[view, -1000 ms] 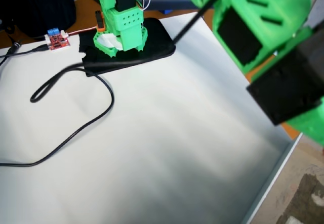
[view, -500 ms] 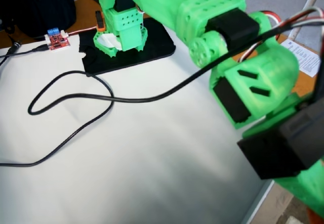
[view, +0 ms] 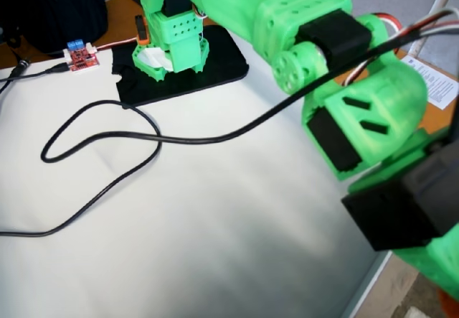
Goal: Remove orange objects from table
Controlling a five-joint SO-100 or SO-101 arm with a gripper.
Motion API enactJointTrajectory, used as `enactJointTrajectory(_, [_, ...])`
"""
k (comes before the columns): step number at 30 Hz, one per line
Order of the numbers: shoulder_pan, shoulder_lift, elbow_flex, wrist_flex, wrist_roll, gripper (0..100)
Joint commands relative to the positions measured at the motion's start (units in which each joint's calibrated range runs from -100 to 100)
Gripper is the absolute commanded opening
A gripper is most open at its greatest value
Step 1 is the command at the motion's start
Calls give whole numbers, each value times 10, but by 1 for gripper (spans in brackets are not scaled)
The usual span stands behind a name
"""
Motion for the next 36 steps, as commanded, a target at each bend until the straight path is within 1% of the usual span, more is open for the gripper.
enactJointTrajectory(1, [8, -15, -18, 4, 2, 0])
enactJointTrajectory(7, [-11, -9, -62, 3, -6, 0])
enactJointTrajectory(9, [-4, -16, -40, 3, 1, 0])
enactJointTrajectory(18, [9, -25, -32, 11, 1, 0])
enactJointTrajectory(22, [-5, -62, 7, 14, 17, 0])
enactJointTrajectory(26, [-88, -138, 38, 14, 22, 0])
enactJointTrajectory(30, [-230, -241, 89, 2, 22, 0])
enactJointTrajectory(33, [-341, -325, 170, -13, 32, 1])
enactJointTrajectory(36, [-425, -420, 313, -57, 38, 2])
